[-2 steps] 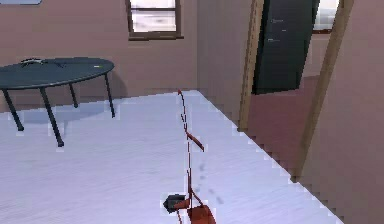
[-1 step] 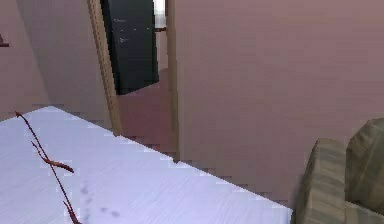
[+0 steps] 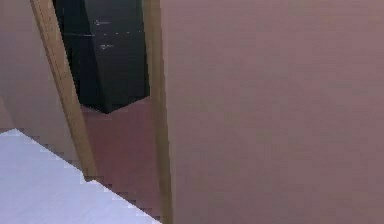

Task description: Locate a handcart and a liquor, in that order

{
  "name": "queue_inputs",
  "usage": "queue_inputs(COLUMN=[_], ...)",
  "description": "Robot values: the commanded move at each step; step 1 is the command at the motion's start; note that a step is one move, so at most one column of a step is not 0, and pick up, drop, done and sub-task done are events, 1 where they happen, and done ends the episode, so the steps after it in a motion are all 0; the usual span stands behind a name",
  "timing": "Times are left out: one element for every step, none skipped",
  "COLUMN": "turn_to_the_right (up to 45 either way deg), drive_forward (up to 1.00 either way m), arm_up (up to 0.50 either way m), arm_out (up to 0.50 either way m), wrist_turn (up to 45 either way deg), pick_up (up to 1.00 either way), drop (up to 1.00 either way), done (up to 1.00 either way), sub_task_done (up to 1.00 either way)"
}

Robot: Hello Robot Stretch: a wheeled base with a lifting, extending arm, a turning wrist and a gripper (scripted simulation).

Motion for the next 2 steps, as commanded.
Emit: queue_inputs(turn_to_the_right=[-42.0, 0.0], drive_forward=[0.00, 0.30], arm_up=[0.00, 0.00], arm_out=[0.00, 0.00], wrist_turn=[0.0, 0.0], pick_up=[0.00, 0.00], drop=[0.00, 0.00], done=[0.00, 0.00], sub_task_done=[0.00, 0.00])
